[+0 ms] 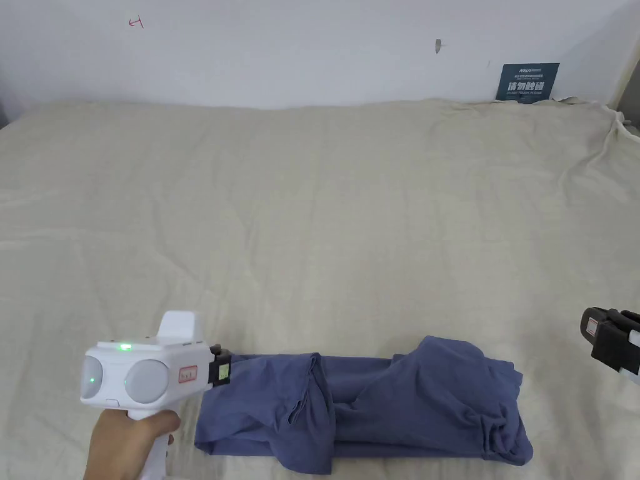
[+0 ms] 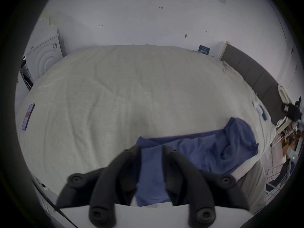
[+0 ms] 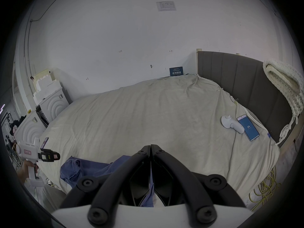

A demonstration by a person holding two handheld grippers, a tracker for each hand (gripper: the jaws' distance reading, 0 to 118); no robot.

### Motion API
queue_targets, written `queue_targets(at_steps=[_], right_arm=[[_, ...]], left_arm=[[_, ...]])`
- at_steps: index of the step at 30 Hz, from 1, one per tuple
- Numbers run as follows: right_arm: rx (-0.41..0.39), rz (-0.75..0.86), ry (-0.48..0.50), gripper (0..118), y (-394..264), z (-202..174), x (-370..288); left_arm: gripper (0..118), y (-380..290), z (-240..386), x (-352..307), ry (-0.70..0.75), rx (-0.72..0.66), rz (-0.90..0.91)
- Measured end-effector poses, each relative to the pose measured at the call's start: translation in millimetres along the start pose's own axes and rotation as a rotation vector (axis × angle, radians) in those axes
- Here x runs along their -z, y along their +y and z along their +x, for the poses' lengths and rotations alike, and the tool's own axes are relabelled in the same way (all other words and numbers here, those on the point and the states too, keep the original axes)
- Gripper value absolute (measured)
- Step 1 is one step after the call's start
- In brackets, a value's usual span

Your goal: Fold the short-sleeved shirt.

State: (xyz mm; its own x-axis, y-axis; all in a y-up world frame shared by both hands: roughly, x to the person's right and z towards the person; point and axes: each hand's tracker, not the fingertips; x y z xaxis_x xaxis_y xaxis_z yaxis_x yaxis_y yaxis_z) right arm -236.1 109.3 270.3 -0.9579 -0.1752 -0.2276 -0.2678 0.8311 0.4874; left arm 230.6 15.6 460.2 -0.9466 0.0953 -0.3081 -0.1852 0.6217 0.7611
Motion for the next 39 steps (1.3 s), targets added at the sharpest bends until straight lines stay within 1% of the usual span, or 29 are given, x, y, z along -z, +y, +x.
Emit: queue_targets(at_steps=[1,2,8,13,16,20,26,28,30,35,38,39], right_arm=[[0.002,-0.001,0.000,0,-0.7,-0.1,-0.1],[0.003,-0.002,0.000,0,-1.3,0.0,-0.1],[0.006,-0.015,-0.005,0,-4.6,3.7,-0.9],[0.015,-0.017,-0.018,0,-6.6,10.9,-3.3],[0.021,-0.019,-0.025,0,-8.0,14.8,-4.2],[0.027,-0.021,-0.031,0,-10.1,18.0,-5.0],[0.034,-0.024,-0.036,0,-12.2,19.4,-6.2],[0.034,-0.024,-0.036,0,-11.9,19.5,-6.2],[0.034,-0.023,-0.034,0,-10.9,19.1,-6.3],[0.028,-0.009,-0.029,0,-3.2,16.4,-7.3],[0.026,-0.001,-0.025,0,0.9,13.6,-7.8],[0.023,0.001,-0.025,0,1.8,12.7,-7.8]], left_arm=[[5,-5.4,1.6,4.6,-0.006,-0.003,-0.008],[4,-10.3,3.7,9.4,-0.010,0.000,-0.017],[3,-37.1,30.9,45.8,-0.025,0.000,-0.061],[3,-42.1,69.6,44.8,-0.049,0.059,-0.052],[3,-43.3,83.7,46.7,-0.048,0.071,-0.038],[3,-49.7,97.6,48.2,-0.035,0.117,-0.008],[2,-51.5,109.2,50.6,-0.019,0.166,-0.023],[2,-53.5,99.0,60.2,-0.028,0.157,-0.030],[2,-46.7,95.1,54.8,-0.041,0.144,-0.038],[2,-9.3,78.5,11.5,-0.190,0.016,0.006],[2,12.4,53.4,-3.7,-0.277,-0.038,0.006],[2,17.5,38.0,1.4,-0.311,-0.070,0.002]])
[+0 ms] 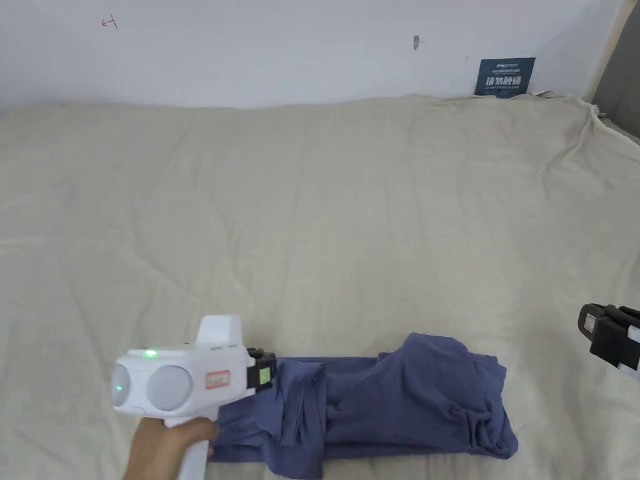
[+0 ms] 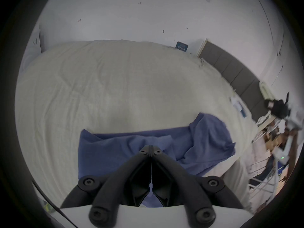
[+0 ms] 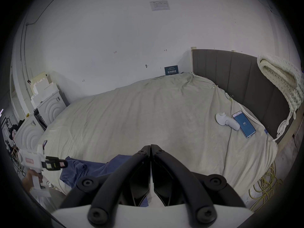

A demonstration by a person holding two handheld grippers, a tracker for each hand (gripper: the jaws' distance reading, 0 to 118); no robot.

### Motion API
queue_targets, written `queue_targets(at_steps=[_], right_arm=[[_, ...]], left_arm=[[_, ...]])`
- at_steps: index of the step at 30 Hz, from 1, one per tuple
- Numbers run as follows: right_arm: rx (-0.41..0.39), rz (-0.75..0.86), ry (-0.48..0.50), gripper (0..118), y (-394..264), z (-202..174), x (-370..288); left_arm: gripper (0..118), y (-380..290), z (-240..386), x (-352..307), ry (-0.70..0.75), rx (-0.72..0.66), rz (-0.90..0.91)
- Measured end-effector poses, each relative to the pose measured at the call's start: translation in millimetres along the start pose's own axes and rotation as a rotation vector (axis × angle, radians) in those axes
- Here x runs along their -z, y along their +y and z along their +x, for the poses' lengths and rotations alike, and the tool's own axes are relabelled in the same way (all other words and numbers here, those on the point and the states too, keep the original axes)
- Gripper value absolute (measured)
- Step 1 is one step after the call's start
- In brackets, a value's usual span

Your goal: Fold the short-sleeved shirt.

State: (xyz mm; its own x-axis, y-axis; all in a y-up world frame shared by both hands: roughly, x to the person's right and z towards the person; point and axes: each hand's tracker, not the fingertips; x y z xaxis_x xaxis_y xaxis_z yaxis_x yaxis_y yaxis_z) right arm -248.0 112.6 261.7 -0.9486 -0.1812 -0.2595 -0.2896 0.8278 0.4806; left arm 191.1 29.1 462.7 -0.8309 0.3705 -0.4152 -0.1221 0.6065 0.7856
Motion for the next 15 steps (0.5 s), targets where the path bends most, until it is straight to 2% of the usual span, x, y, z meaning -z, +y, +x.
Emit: queue_targets(at_steps=[3,6,8,9,13,14,15], right_arm=[[-0.002,0.003,0.006,0,1.0,-1.7,1.0],[-0.007,0.002,0.005,0,1.1,-3.8,2.8],[-0.006,-0.001,0.007,0,0.4,-4.5,4.4],[-0.006,-0.003,0.006,0,0.1,-5.0,5.0],[-0.006,-0.007,0.001,0,-2.2,-7.2,7.4],[-0.003,-0.008,0.002,0,-3.0,-7.7,7.8],[-0.002,-0.010,0.002,0,-3.5,-8.0,8.2]], left_arm=[[2,14.9,-32.4,-13.4,-0.080,-0.069,-0.020],[3,24.7,-57.2,-22.0,-0.084,-0.094,-0.052],[8,26.2,-79.2,-21.2,-0.112,-0.118,-0.090],[16,26.1,-88.6,-19.7,-0.122,-0.147,-0.128],[108,15.2,-114.1,-5.4,-0.124,-0.188,-0.184],[113,11.8,-118.0,-2.0,-0.110,-0.192,-0.197],[112,9.1,-121.8,-0.1,-0.098,-0.193,-0.193]])
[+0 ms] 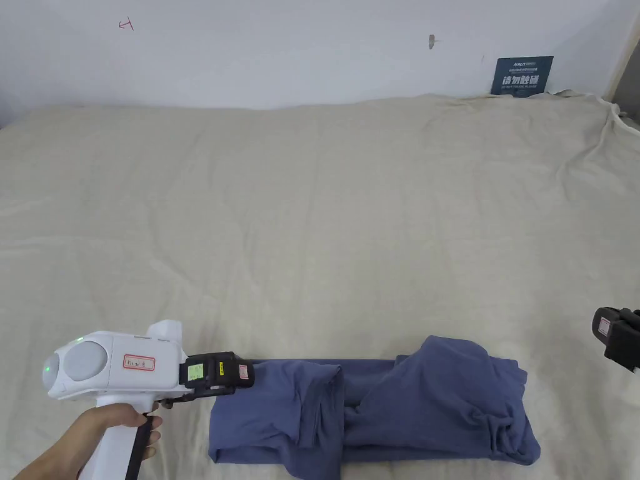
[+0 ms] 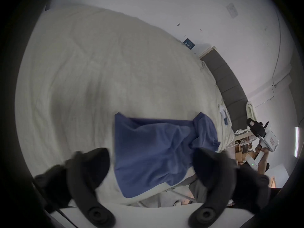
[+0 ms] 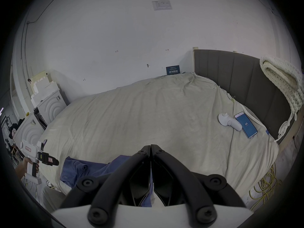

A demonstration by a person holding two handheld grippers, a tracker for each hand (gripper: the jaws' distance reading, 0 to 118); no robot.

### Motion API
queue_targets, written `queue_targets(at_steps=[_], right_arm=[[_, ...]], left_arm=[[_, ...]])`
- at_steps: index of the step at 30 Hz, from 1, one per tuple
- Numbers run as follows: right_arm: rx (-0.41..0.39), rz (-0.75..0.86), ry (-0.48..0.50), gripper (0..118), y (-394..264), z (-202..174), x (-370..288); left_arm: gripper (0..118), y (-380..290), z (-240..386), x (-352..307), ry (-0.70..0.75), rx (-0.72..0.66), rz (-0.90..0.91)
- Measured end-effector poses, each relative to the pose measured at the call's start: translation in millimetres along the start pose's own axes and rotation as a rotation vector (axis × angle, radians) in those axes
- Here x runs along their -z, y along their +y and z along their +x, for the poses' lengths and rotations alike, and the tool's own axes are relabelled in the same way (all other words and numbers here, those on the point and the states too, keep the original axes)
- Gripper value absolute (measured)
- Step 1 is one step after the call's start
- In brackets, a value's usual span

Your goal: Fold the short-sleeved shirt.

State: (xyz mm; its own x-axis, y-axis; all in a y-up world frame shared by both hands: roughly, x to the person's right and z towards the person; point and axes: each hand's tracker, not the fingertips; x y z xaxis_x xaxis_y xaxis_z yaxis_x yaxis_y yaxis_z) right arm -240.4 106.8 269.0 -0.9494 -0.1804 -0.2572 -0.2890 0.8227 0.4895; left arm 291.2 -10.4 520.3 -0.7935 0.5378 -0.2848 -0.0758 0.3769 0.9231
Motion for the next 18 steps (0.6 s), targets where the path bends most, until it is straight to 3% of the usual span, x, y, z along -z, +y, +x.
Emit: queue_targets(at_steps=[7,11,15,18], right_arm=[[-0.009,-0.009,-0.005,0,-1.8,-2.2,1.6],[-0.005,-0.009,-0.006,0,-1.8,-1.6,0.3],[-0.004,-0.011,-0.012,0,-1.7,0.8,-0.7],[0.001,-0.009,-0.013,0,-1.9,1.9,-2.2]], left_arm=[[111,-9.3,-2.0,28.0,0.028,-0.040,-0.056],[103,-13.1,15.8,35.2,0.047,-0.030,-0.080],[86,-9.4,8.8,36.0,0.044,-0.010,-0.067],[52,-9.7,16.2,41.6,0.121,0.004,-0.068]])
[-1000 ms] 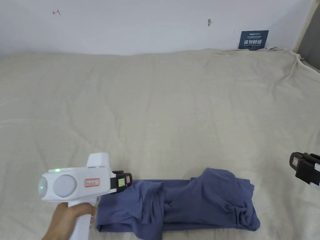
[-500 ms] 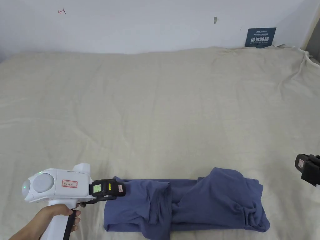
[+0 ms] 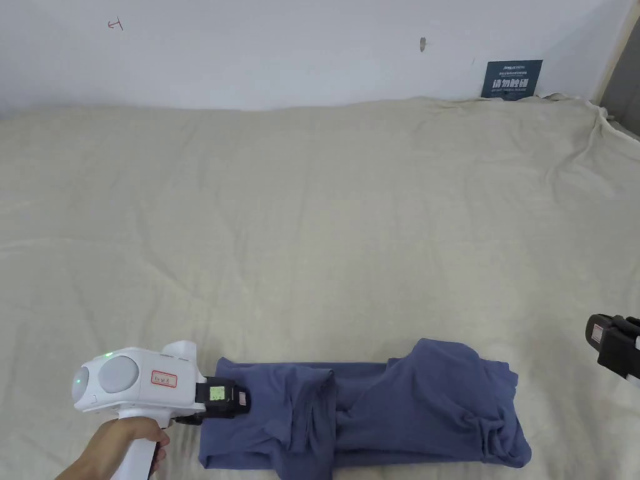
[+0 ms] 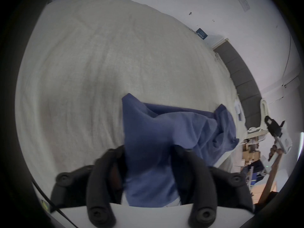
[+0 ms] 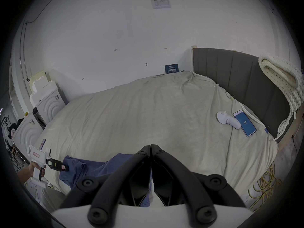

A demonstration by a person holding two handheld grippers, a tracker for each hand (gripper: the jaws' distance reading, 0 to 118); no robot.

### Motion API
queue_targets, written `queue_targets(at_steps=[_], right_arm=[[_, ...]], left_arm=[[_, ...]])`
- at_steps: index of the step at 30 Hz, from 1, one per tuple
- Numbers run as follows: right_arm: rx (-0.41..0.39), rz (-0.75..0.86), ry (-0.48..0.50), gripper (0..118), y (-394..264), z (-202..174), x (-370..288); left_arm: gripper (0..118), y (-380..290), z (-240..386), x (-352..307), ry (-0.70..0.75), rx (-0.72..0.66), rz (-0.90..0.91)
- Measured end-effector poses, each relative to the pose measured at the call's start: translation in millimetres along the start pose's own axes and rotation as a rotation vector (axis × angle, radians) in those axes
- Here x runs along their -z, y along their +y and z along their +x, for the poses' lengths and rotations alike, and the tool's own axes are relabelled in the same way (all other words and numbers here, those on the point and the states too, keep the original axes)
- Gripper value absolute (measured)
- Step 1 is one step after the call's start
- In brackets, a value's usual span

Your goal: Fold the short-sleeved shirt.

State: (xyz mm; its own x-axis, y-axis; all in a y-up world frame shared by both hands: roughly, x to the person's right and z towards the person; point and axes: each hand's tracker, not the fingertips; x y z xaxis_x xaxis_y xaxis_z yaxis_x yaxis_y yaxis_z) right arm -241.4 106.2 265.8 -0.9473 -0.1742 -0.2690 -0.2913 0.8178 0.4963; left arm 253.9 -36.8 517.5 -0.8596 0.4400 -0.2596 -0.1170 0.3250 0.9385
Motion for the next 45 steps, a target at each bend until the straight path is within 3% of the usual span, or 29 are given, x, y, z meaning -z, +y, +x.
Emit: queue_targets(at_steps=[1,4,7,19,31,34,45], right_arm=[[0.001,0.001,0.000,0,0.0,0.1,-0.3],[0.001,0.001,-0.001,0,0.2,0.9,-0.6],[0.003,0.001,0.002,0,0.8,1.7,-0.1],[0.002,0.017,0.024,0,10.8,-1.8,3.3],[-0.010,0.014,0.049,0,11.3,-7.6,8.6],[-0.006,0.012,0.052,0,10.2,-7.0,8.4],[0.019,0.035,0.035,0,5.9,9.8,-5.0]], left_arm=[[38,-0.8,0.4,0.1,0.021,0.020,-0.003],[15,-0.9,-12.2,-3.7,0.005,-0.001,0.006],[7,-2.0,-8.5,-9.5,-0.012,-0.026,0.020],[6,15.2,17.3,-84.2,-0.003,0.002,0.072],[6,24.7,-52.6,-124.4,0.157,-0.144,0.101],[6,28.2,-34.6,-114.8,0.124,-0.161,0.090],[6,45.2,107.3,-35.8,-0.030,0.048,-0.034]])
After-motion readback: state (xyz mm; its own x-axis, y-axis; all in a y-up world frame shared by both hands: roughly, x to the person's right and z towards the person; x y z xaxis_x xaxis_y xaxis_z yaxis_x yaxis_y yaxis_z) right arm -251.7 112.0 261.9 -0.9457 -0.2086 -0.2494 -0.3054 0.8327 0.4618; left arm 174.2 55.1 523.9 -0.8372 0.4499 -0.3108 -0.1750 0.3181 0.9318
